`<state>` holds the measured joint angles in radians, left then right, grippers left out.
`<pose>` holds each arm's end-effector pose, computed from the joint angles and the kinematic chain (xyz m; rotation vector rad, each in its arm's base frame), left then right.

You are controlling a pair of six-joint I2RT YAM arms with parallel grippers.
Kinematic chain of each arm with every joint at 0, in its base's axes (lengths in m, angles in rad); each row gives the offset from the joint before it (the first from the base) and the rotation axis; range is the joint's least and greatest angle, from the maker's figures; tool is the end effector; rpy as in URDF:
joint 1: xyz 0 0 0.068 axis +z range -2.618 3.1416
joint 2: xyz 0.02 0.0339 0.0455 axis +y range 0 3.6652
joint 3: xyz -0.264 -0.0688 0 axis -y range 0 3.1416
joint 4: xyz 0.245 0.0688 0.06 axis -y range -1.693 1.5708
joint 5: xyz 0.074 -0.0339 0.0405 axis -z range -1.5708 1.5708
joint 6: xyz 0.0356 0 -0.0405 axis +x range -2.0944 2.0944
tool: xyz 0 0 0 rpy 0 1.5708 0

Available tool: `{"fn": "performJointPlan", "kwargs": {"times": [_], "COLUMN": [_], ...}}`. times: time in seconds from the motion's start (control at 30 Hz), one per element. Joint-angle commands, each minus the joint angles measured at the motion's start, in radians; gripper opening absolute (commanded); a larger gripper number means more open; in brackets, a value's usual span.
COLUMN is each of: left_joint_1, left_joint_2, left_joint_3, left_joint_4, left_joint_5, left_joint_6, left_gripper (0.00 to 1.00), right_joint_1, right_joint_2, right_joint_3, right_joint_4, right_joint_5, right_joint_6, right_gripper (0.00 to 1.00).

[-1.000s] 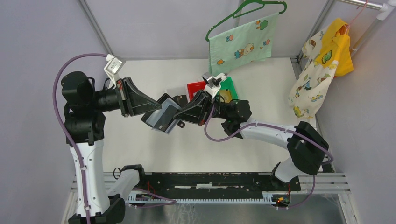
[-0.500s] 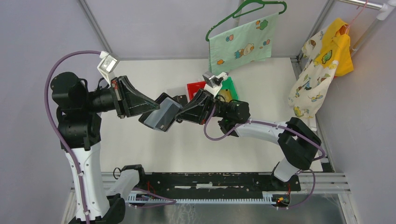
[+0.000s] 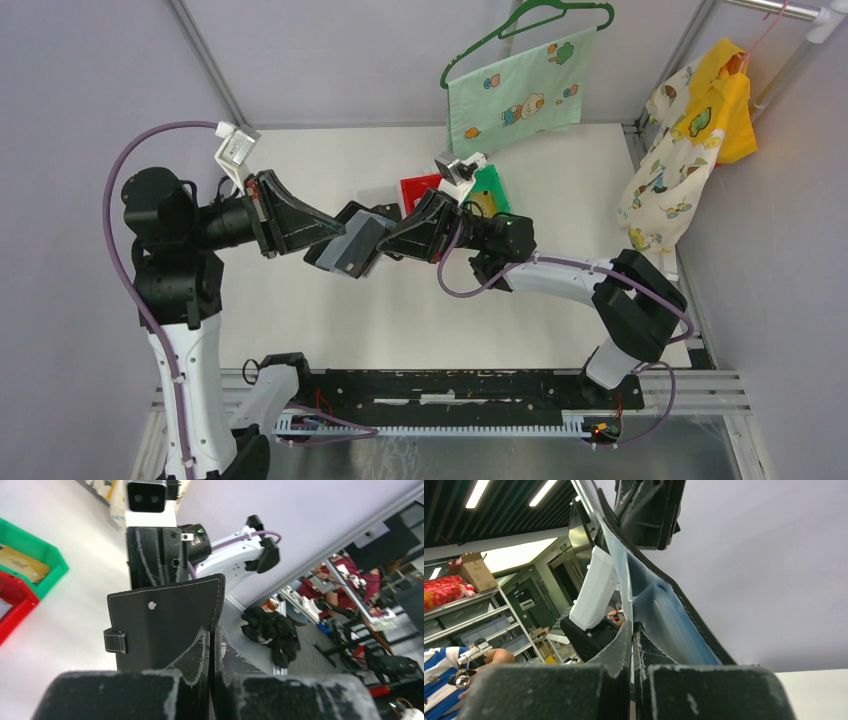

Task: Take the credit cards out of the card holder
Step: Remove the credit card from the card holder.

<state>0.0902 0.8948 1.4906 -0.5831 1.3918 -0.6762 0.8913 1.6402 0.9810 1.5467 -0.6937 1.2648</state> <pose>0.1070 -0.0255 0.5076 0.5622 1.7024 -1.4950 0.1914 0.2731 0.3528 -0.6738 0.9706 2.1948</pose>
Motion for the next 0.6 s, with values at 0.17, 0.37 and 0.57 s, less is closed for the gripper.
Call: {"fn": "performJointPlan", "kwargs": {"times": [0.17, 0.37, 0.57], "left_joint_1": [0.002, 0.001, 0.001], "left_joint_2": [-0.041, -0.048, -0.080], "left_joint_3": [-0.110, -0.109, -0.146], "left_joint_4": [0.004, -0.015, -0.117], "left_joint_5": [-0.104, -0.063, -0.043], "left_joint_6": [0.202, 0.217, 0.347], "left_gripper": [0.24, 0.45, 0.53], "right_joint_1": [0.032, 0.036, 0.036], "right_joint_2": [-0.063, -0.077, -0.104], "right_joint_3": [-0.046, -0.045, -0.035], "right_joint_4": [0.079, 0.033, -0.044], "right_joint_5": [0.065, 0.093, 0.108], "right_joint_6": [-0.044, -0.082, -0.135], "right_gripper": [0.00, 0.00, 0.00]}}
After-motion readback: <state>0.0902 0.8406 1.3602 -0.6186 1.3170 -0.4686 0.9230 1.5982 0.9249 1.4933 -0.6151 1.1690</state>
